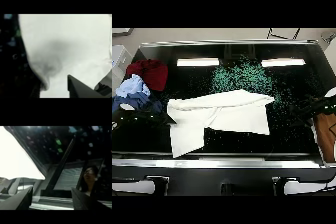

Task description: Fold the clothes and pants, and hang the long-sleeved shirts on hangers.

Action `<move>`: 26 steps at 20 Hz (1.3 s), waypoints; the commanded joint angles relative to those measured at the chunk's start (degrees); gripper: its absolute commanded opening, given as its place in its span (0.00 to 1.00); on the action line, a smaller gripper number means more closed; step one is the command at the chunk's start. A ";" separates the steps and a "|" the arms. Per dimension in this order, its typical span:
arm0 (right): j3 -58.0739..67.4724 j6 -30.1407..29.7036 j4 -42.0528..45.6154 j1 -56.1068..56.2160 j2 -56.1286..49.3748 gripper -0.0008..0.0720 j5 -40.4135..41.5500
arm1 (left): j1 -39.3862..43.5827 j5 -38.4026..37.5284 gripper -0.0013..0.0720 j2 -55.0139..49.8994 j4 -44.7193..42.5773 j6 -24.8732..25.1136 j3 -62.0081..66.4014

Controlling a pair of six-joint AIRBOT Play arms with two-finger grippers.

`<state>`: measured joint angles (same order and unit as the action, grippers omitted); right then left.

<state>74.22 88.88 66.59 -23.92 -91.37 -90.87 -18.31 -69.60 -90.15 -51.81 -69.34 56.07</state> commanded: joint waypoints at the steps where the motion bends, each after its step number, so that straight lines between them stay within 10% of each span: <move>1: -0.90 -0.22 0.13 -0.04 0.07 0.78 -0.33 | 2.23 2.16 0.21 -1.18 0.85 -0.15 -0.28; 2: -1.95 -0.22 0.07 0.04 0.07 0.78 -0.04 | 2.32 1.90 0.05 -1.07 0.85 -0.07 -0.17; 12: -15.13 -3.65 -7.78 13.09 0.00 0.77 13.84 | 2.23 -0.63 0.05 3.13 0.85 -0.28 -0.07; 15: -15.13 -1.60 -7.85 16.74 0.00 0.46 16.96 | 2.21 -0.70 0.05 4.07 0.90 -0.72 -0.07; 17: -14.84 -0.11 -8.41 17.44 0.07 0.07 17.64 | 2.21 -1.70 0.05 4.50 0.90 -0.72 -0.07; 26: 23.96 -2.64 1.09 17.16 14.49 0.07 19.06 | 2.21 -0.46 0.05 20.55 7.85 -2.93 36.52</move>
<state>82.30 86.54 62.37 -6.85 -81.93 -74.61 -16.10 -72.20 -75.46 -47.53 -70.78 76.55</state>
